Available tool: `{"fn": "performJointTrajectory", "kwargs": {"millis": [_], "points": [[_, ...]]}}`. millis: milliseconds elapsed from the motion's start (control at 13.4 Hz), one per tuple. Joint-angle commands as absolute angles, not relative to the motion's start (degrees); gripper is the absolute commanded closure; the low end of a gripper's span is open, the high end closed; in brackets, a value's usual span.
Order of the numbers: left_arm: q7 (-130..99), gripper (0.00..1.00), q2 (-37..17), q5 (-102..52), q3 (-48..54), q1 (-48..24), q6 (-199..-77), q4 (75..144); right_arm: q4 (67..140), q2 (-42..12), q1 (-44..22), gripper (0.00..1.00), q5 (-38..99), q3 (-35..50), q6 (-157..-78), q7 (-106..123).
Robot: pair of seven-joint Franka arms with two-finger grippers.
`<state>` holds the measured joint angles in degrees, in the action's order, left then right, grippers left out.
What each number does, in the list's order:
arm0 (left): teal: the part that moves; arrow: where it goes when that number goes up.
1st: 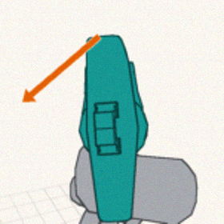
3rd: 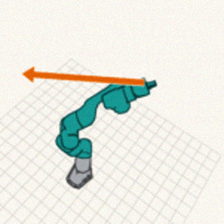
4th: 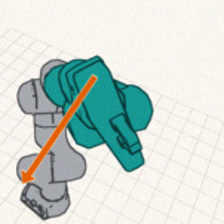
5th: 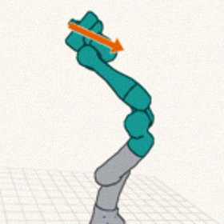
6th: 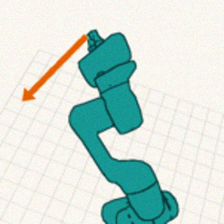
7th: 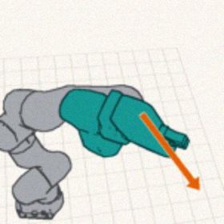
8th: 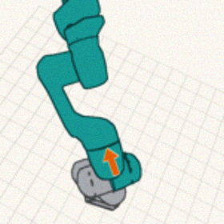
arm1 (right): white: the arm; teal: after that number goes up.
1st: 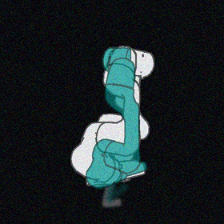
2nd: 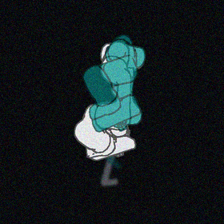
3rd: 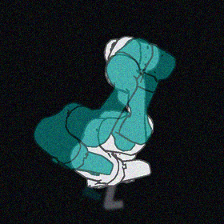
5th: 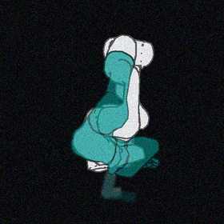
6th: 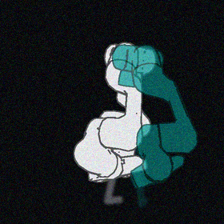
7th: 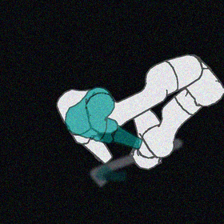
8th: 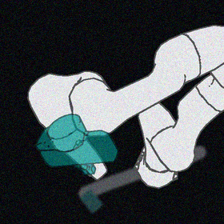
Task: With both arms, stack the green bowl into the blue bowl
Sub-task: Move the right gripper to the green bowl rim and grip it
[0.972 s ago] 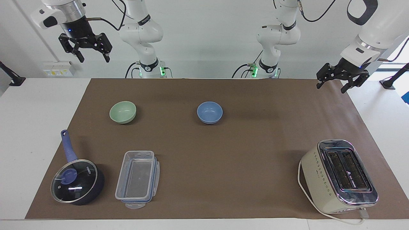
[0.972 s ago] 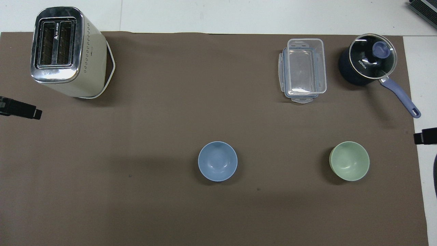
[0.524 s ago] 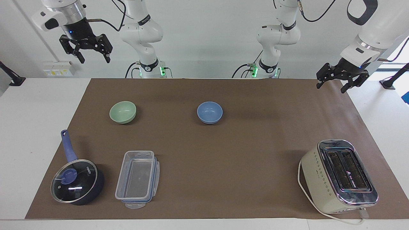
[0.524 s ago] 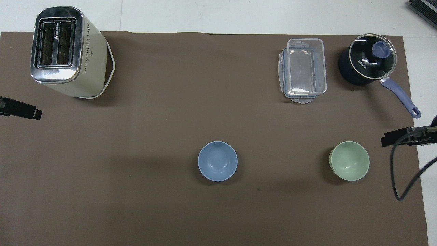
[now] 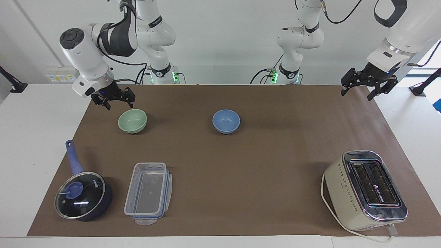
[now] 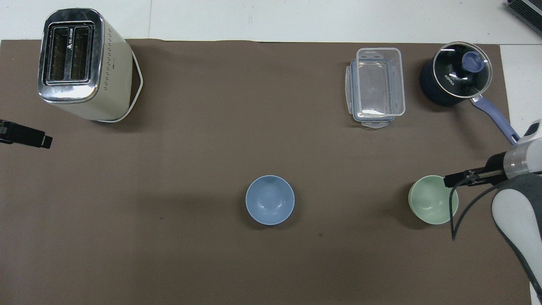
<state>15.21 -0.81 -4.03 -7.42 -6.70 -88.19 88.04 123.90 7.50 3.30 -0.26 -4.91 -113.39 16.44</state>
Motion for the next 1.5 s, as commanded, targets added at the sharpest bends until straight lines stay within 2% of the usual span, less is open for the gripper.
{"fn": "performJointTrajectory", "kwargs": {"millis": [0,374,748,823,1122,1197,1421], "points": [[14.85,0.00,-1.32,-3.34,-7.03,-6.33,-87.01,86.57,132.17,8.88,7.28,0.00,-0.09,-4.57,-122.49,24.50],[14.77,0.00,-1.32,-3.34,-6.94,-6.33,-87.10,86.57,140.61,7.30,8.78,0.00,0.00,-4.57,-134.71,29.50],[14.77,0.00,-1.32,-3.34,-6.94,-6.42,-87.10,86.57,140.98,4.14,11.07,0.00,0.53,-4.57,-137.81,34.28],[14.77,0.00,-1.32,-3.34,-6.94,-6.42,-87.01,86.57,140.98,4.13,11.07,0.14,0.53,-4.57,-137.81,34.28],[14.77,0.00,-1.32,-3.34,-7.03,-6.42,-87.10,86.57,140.98,4.13,11.07,0.93,0.88,-4.57,-137.55,33.49],[14.77,0.00,-1.32,-3.25,-6.94,-6.50,-87.10,86.57,140.89,4.13,11.07,1.00,1.23,-4.57,-137.37,32.62],[14.77,0.00,-1.32,-3.34,-6.94,-6.50,-87.10,86.57,140.28,3.52,10.63,1.00,1.23,-4.57,-136.76,30.50]]}}
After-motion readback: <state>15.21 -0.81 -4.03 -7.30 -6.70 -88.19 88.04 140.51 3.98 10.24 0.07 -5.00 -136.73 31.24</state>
